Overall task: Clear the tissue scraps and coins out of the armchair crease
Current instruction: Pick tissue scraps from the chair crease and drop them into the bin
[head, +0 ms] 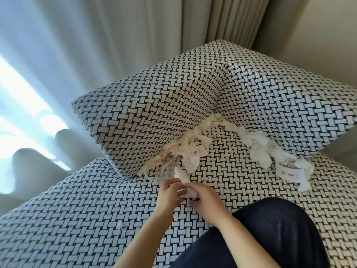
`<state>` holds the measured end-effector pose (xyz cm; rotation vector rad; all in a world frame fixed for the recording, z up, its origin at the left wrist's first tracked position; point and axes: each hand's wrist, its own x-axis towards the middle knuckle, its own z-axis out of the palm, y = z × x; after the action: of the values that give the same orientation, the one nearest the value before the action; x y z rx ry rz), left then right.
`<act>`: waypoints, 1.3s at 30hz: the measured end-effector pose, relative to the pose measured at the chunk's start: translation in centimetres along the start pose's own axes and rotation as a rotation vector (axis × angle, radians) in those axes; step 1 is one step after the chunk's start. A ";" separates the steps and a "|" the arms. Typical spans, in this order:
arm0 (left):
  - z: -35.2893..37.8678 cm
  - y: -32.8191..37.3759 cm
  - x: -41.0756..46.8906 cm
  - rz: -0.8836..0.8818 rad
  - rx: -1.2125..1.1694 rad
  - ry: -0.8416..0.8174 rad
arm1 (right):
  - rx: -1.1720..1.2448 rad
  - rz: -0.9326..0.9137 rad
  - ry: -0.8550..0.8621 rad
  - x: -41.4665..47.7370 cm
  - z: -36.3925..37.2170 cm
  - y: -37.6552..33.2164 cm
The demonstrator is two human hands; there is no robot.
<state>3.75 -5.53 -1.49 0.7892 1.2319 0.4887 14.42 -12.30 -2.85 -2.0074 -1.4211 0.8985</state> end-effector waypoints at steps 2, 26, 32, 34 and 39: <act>-0.3 0.1 0.0 0.036 0.022 0.026 | 0.002 0.022 0.070 0.1 0.0 0.2; -3.2 0.8 6.2 0.270 1.033 0.501 | 0.062 0.085 0.310 0.2 -0.7 0.4; -3.3 1.4 6.7 0.301 1.010 0.577 | 0.063 0.094 0.310 0.3 -0.7 0.5; -3.1 1.2 6.6 0.316 0.999 0.599 | 0.079 0.098 0.316 0.3 -0.7 0.5; -3.0 0.7 6.4 0.389 0.908 0.623 | 0.079 0.104 0.317 0.3 -0.6 0.5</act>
<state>2.74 0.24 -5.45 1.7564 1.9269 0.4978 15.29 -12.17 -2.93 -2.0702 -1.0991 0.6322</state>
